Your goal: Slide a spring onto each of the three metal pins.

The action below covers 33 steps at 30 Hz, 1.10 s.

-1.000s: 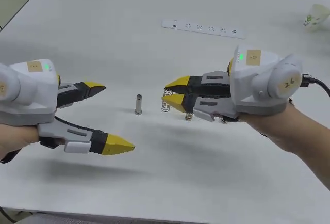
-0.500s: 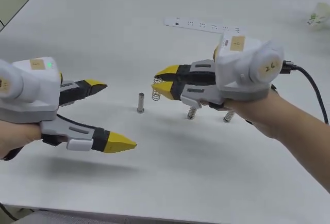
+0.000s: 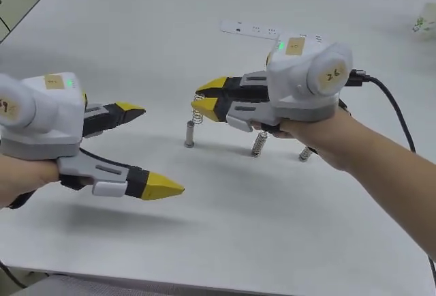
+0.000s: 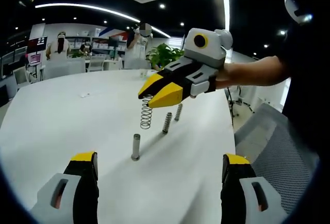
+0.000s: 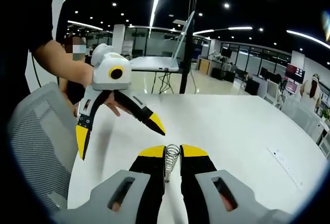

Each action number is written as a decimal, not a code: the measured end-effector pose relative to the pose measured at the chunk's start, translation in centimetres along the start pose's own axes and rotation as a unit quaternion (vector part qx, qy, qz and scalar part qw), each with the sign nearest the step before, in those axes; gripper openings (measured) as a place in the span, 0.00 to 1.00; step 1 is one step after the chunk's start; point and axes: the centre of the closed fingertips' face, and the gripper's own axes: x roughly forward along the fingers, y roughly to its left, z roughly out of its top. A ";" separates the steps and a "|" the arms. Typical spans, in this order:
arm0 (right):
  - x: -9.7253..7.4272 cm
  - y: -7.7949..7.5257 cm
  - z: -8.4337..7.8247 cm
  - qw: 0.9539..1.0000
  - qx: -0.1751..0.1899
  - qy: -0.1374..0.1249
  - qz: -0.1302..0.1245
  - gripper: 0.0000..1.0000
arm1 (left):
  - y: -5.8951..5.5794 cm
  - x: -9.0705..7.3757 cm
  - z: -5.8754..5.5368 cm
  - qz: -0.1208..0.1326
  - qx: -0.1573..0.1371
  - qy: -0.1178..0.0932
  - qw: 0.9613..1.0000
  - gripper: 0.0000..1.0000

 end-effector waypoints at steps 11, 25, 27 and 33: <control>1.1 -0.2 -0.8 1.000 0.013 0.008 0.002 0.07 | 0.2 -0.1 0.0 0.003 -0.003 -0.001 1.000 0.98; 1.7 -0.1 -1.3 1.000 0.016 0.013 0.001 0.08 | 0.4 -0.4 -0.3 0.008 -0.008 -0.001 1.000 0.98; 1.7 -0.1 -1.5 1.000 0.018 0.015 -0.001 0.08 | 0.5 -0.4 -0.3 0.008 -0.007 -0.001 1.000 0.98; 1.9 0.0 -2.3 0.999 0.035 0.019 -0.005 0.08 | 0.5 -0.4 -0.3 0.007 -0.007 -0.001 1.000 0.98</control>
